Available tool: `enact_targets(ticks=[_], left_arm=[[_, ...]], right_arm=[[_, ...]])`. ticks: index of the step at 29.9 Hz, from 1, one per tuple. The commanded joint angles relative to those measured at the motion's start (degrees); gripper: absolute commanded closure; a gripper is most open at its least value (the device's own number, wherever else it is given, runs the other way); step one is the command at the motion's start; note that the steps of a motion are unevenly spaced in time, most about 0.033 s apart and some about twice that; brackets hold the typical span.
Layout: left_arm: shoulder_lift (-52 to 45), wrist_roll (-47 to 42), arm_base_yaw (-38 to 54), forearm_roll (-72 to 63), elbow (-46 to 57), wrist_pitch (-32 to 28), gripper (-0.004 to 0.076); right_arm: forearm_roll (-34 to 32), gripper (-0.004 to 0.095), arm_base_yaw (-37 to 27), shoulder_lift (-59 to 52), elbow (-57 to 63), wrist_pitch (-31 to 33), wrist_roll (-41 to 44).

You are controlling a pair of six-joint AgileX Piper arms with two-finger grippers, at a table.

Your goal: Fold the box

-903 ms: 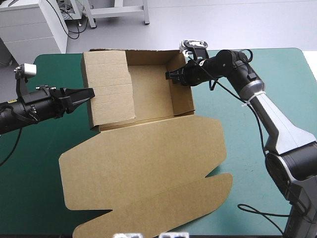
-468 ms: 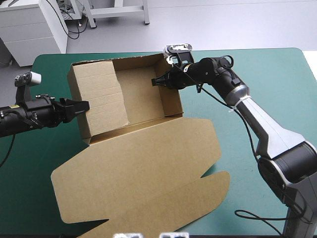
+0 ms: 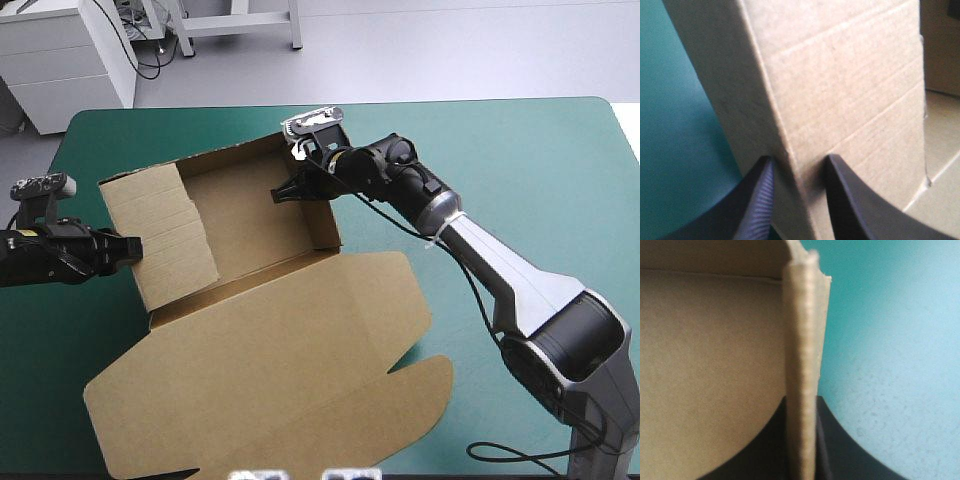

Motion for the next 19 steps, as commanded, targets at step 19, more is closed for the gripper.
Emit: enact_targets(ticks=[19], left_arm=[[-0.6, -8.0, -0.2, -5.5, -1.5, -6.8, 0.0489]], right_arm=[[1.7, 0.0905, 4.2, -3.8, -2.4, -4.0, 2.0]])
